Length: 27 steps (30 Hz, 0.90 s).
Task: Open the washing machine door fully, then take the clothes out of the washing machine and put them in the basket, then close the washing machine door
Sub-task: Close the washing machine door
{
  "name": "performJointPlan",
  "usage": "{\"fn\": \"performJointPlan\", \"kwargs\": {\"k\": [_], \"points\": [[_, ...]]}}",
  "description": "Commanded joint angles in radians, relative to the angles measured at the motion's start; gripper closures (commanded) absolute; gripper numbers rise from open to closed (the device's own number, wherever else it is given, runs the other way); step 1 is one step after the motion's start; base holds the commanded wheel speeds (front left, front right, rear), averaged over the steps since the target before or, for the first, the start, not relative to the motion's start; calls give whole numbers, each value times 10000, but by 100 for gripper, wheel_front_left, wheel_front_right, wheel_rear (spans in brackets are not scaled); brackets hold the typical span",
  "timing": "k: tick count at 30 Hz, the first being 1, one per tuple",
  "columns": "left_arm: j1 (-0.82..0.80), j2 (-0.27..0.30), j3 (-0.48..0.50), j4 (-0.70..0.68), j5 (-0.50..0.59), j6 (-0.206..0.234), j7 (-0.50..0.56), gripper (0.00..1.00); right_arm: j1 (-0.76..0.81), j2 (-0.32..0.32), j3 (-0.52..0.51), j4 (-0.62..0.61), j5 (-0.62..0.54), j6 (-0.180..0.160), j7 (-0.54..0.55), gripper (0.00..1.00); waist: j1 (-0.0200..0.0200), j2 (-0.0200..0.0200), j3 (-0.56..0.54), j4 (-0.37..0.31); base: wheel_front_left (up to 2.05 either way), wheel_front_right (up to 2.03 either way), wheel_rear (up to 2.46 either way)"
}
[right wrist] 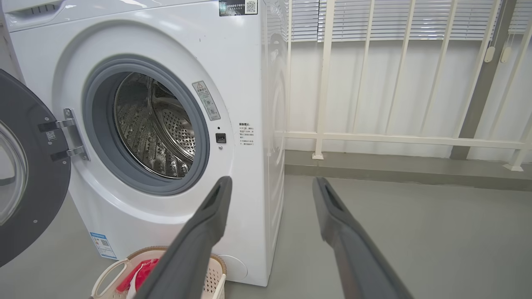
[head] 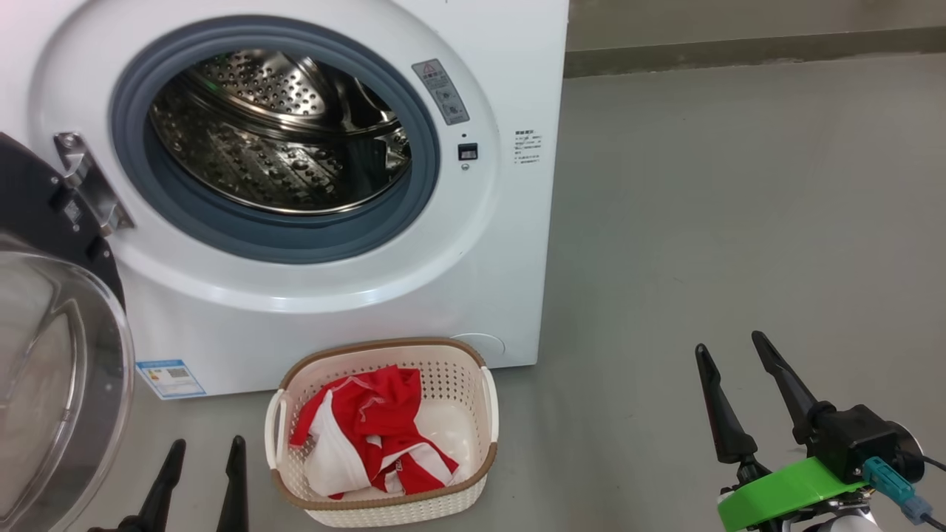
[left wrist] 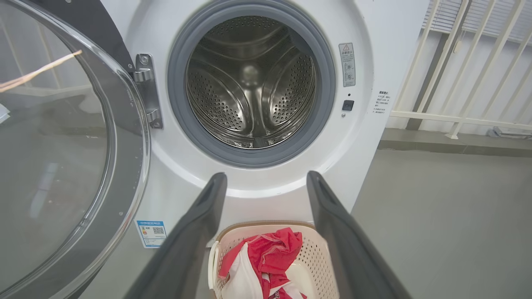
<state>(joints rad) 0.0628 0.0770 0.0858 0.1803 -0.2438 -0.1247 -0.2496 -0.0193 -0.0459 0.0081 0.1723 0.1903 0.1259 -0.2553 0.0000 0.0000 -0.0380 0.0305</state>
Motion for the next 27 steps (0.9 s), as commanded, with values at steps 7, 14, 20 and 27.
{"fn": "performJointPlan", "kwargs": {"k": [7, 14, 20, 27], "points": [[-176, -15, 444, -351, 298, 94, -122, 0, -106, -50, 384, -252, 25, 48, -65, 0, 0, 0, -41, 626, 0, 0, 0], [-118, -57, 458, -540, 410, 92, -122, 0, -45, -86, 465, -303, 58, 48, -65, 0, 0, 0, -63, 1422, 0, 0, 0], [-63, -73, 473, -696, 493, 88, -122, 0, -61, -84, 536, -351, 82, 48, -65, 0, 0, 0, -73, 2027, 0, 0, 0], [-8, -49, 400, -844, 616, 73, -122, 0, -37, -73, 666, -389, 113, 48, -65, 0, 0, 0, -157, 2893, 0, 0, 0]]}}
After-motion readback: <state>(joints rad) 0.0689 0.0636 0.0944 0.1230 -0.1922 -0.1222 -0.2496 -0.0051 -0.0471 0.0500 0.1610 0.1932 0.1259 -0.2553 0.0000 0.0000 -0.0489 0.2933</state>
